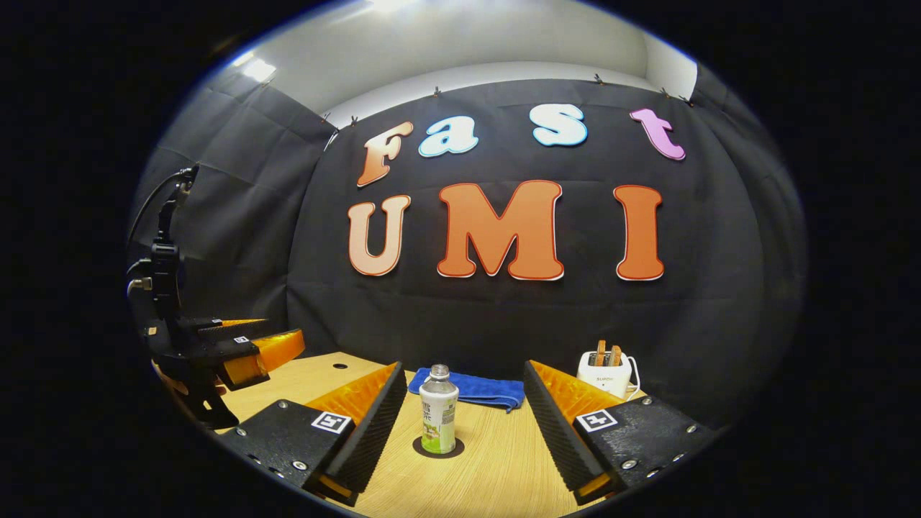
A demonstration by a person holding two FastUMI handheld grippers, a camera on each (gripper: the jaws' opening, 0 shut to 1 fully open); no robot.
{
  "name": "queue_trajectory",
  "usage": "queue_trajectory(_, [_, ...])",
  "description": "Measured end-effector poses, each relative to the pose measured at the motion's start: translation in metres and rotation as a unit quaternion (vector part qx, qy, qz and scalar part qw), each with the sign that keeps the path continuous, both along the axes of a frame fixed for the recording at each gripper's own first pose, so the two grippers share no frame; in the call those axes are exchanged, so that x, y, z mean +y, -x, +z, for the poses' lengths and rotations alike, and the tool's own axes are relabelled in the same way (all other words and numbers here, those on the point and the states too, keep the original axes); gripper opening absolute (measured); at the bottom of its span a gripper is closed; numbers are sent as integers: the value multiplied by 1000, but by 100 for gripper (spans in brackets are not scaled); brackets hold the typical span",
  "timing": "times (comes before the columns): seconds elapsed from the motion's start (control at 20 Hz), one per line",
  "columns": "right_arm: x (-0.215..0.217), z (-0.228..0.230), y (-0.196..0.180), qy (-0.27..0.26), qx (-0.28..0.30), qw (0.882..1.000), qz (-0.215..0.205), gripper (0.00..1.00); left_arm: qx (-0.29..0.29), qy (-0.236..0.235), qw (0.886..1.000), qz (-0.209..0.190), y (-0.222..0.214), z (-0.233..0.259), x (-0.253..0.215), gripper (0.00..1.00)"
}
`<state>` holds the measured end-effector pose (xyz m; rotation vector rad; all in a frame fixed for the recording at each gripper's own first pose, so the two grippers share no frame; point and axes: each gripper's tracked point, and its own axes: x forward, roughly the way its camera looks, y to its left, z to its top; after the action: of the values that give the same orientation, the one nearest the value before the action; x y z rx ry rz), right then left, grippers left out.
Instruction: Open the teacup lid with one hand, grasp the water bottle and pour water into the teacup with the other hand; after pouring, place the water bottle on the coaster and then close the teacup lid.
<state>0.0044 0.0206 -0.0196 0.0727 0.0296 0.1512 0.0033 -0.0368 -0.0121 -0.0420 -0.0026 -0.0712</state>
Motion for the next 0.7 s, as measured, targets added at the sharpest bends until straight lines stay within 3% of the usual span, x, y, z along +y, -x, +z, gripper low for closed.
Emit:
queue_trajectory(0.15, [4, -1, 0, -3, 1, 1000, 6, 98, -1, 4, 1000, -3, 1, 0, -1, 98])
queue_trajectory(0.7, [-28, -11, -3, 16, 15, 998, -50, 98, -4, -7, 1000, 3, 3, 0, 4, 98])
